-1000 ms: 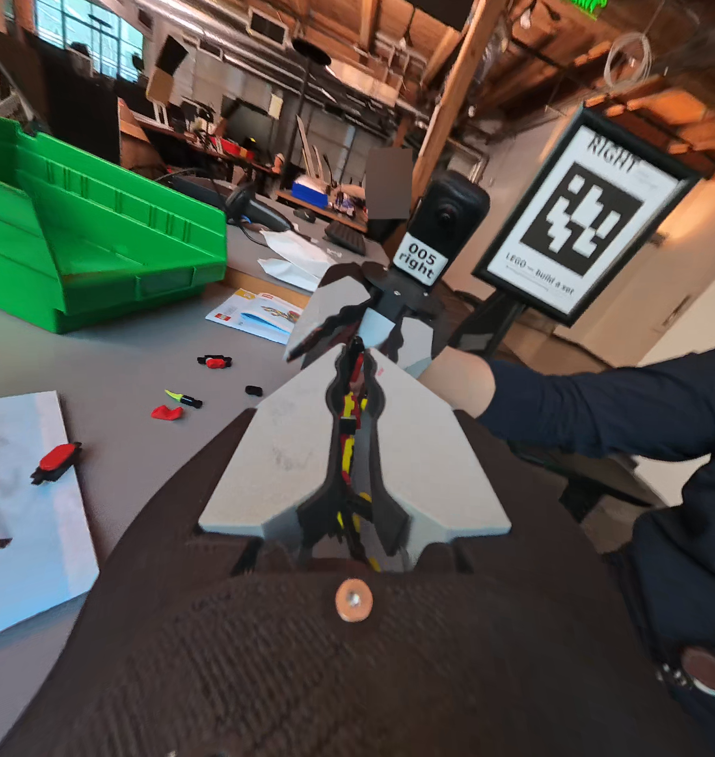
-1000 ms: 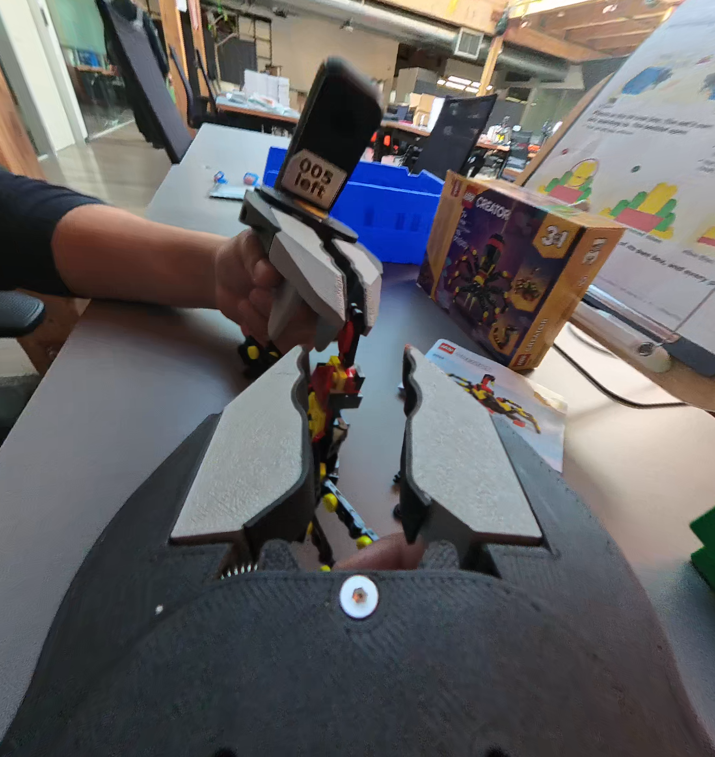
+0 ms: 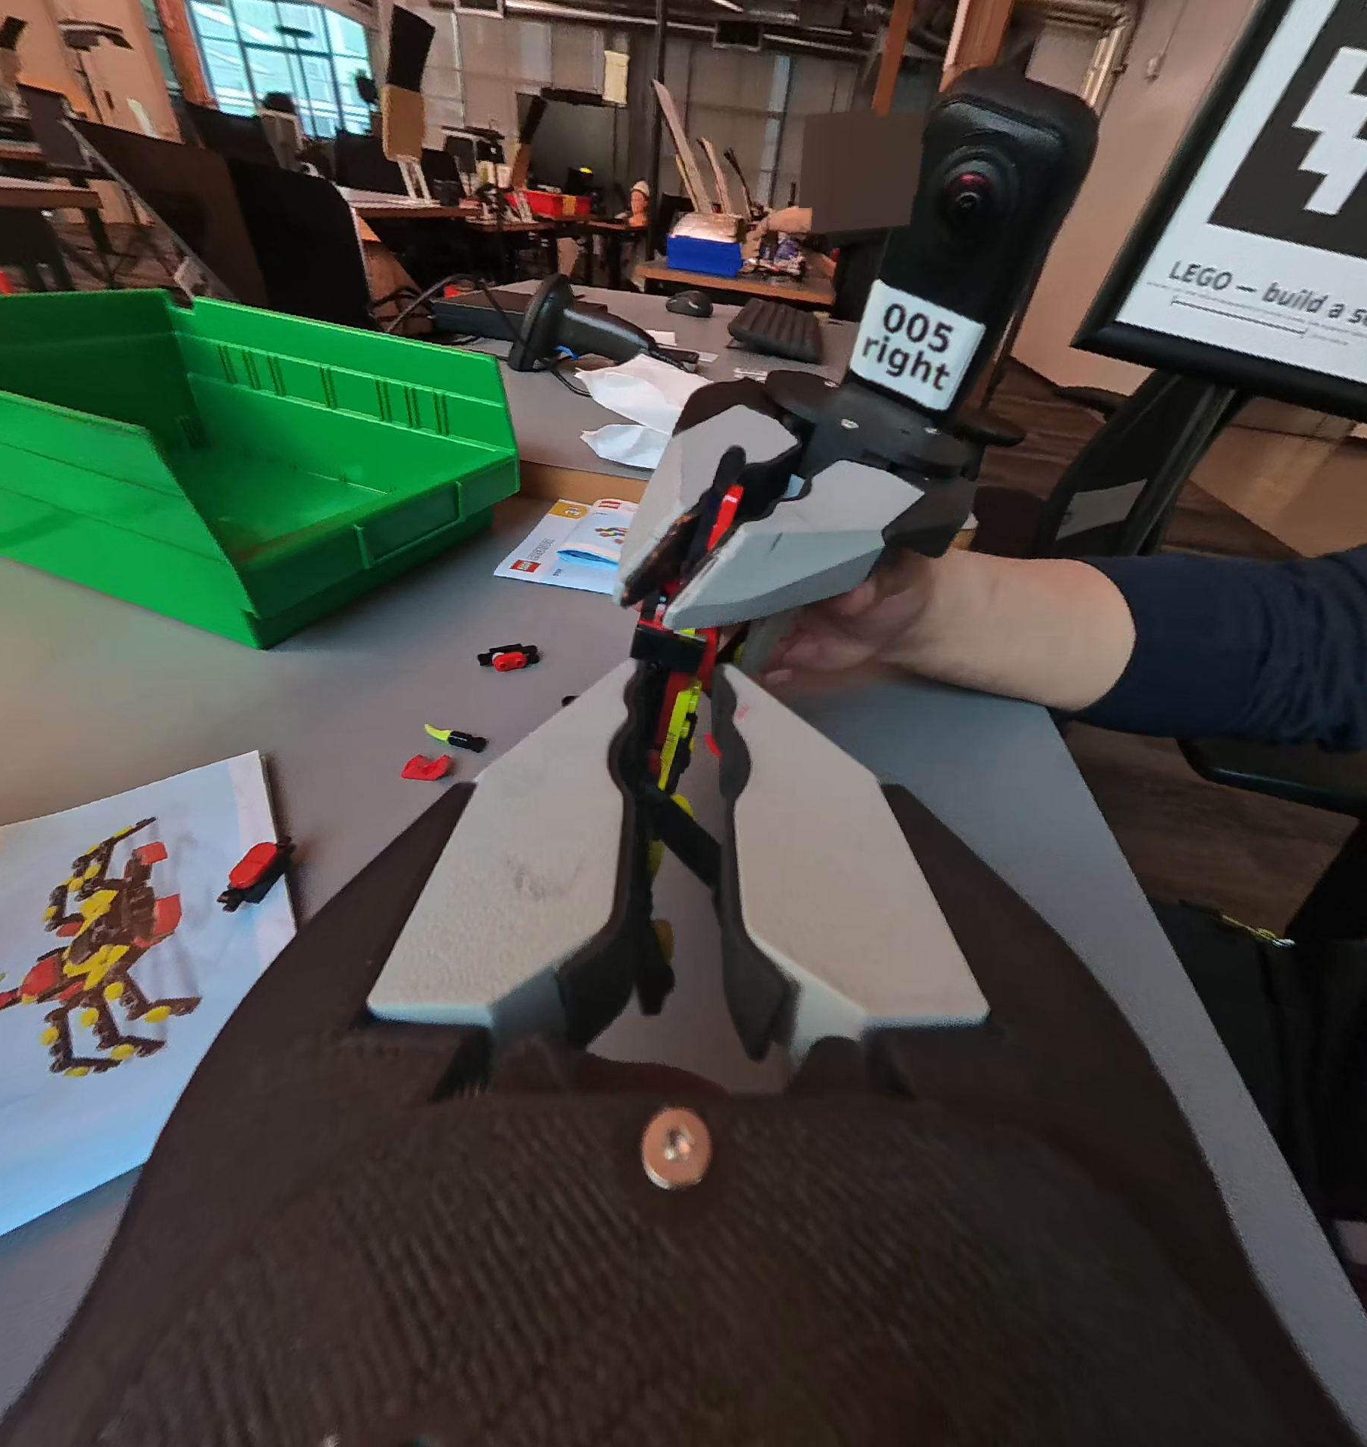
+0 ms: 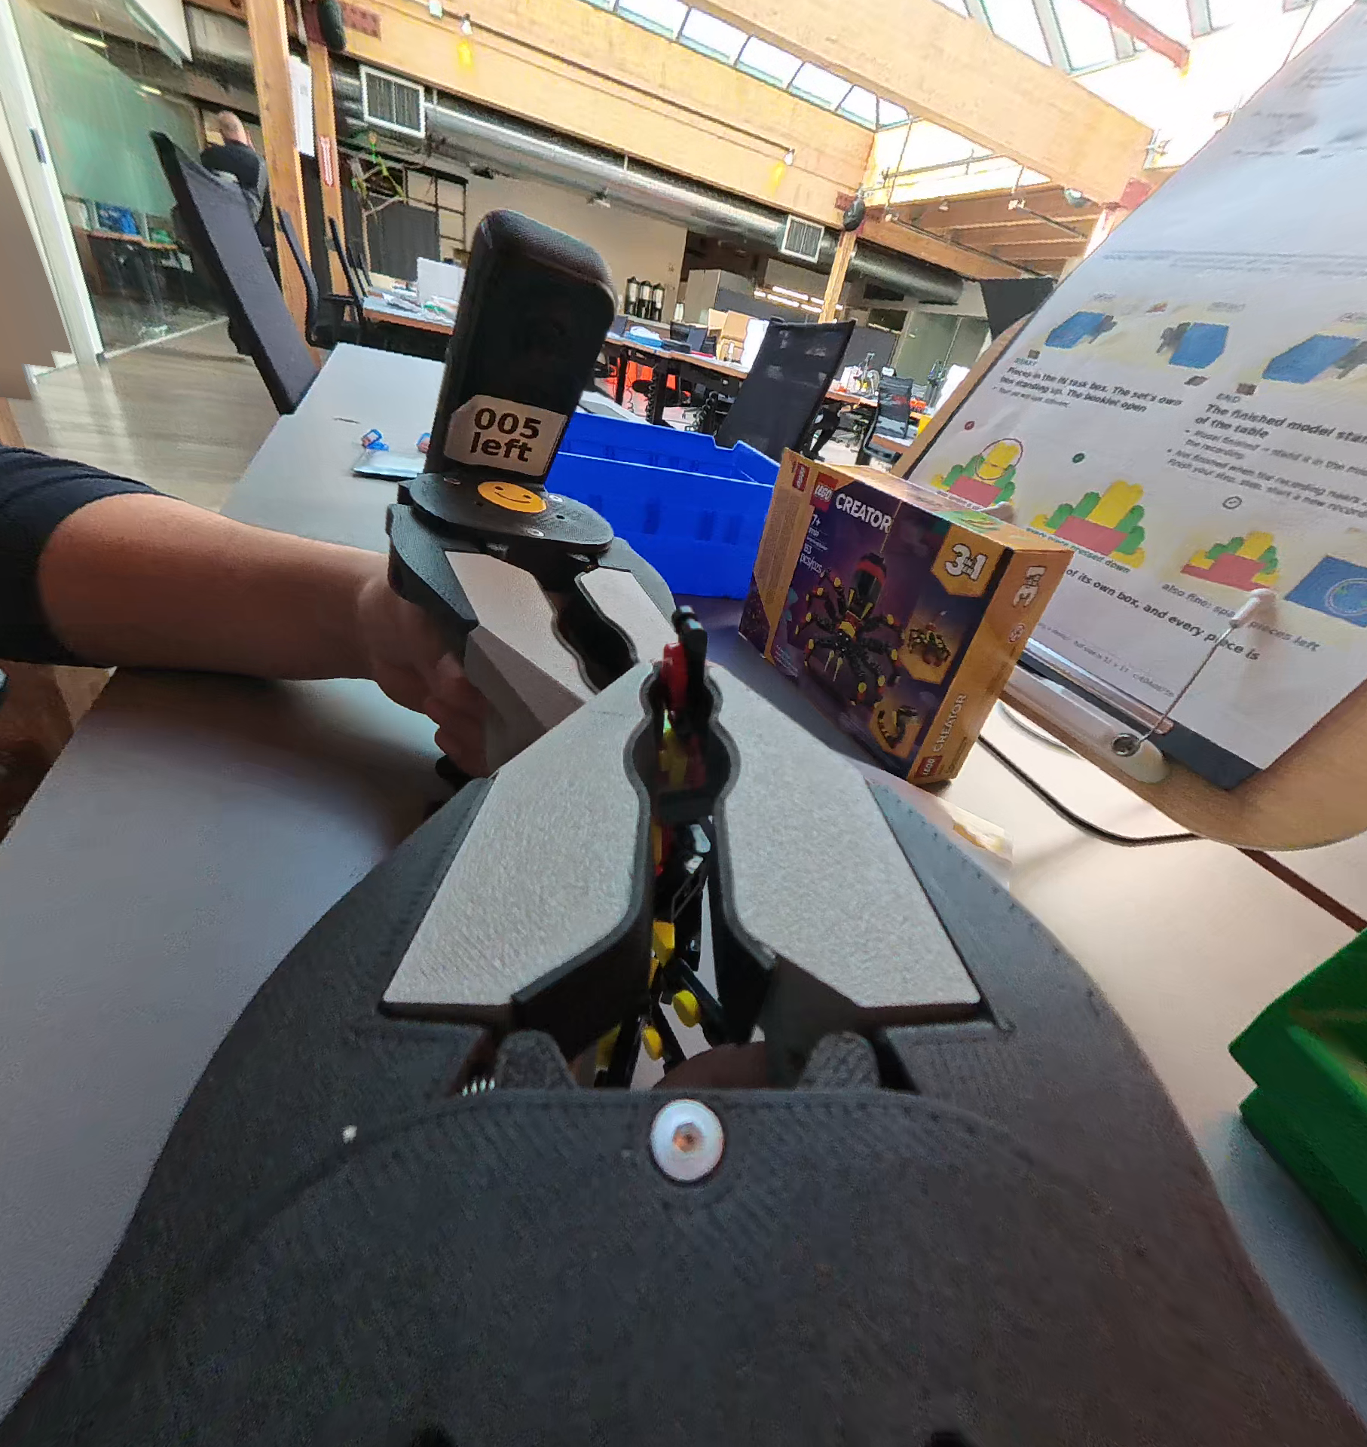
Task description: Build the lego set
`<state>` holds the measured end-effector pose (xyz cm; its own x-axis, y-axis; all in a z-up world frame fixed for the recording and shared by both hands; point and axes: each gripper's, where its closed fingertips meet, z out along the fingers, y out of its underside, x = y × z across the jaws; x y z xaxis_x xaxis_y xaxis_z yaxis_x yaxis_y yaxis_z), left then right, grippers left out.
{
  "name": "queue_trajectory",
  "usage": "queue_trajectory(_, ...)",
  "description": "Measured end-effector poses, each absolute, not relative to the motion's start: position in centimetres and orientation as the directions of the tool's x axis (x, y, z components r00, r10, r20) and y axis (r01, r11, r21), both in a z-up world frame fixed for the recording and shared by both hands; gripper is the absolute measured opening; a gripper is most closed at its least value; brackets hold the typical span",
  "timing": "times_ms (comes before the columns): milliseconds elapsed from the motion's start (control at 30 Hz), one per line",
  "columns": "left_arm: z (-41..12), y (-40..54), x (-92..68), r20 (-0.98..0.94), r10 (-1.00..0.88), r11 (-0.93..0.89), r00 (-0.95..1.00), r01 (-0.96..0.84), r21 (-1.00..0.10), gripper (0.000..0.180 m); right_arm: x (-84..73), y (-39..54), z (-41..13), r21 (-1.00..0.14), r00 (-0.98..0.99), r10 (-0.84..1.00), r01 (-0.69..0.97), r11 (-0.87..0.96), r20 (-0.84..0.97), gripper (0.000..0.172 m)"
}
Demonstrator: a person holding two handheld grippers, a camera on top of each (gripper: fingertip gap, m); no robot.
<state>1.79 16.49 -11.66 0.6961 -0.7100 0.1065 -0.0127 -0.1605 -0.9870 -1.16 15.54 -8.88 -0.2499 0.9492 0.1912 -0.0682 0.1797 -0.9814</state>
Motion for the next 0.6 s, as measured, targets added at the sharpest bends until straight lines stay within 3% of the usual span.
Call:
queue_trajectory(200, -11.4, 16.3, 2.0, 0.071, -0.714, -0.126, 0.697, -0.028, -0.992, 0.011, -0.8, 15.2, -8.3, -0.974, -0.248, 0.943, -0.103, 0.204, 0.224, 0.003)
queue_trajectory(533, -11.9, 15.7, 2.9, 0.047, -0.746, -0.129, 0.665, -0.074, -0.989, 0.023, -0.8, 14.1, -8.5, -0.969, -0.289, 0.926, -0.108, 0.223, 0.245, 0.004)
queue_trajectory(600, -12.0, 15.9, 2.7, 0.027, -0.729, -0.124, 0.684, -0.093, -0.988, 0.018, -0.8, 13.9, -8.5, -0.964, -0.284, 0.922, -0.112, 0.243, 0.265, 0.004)
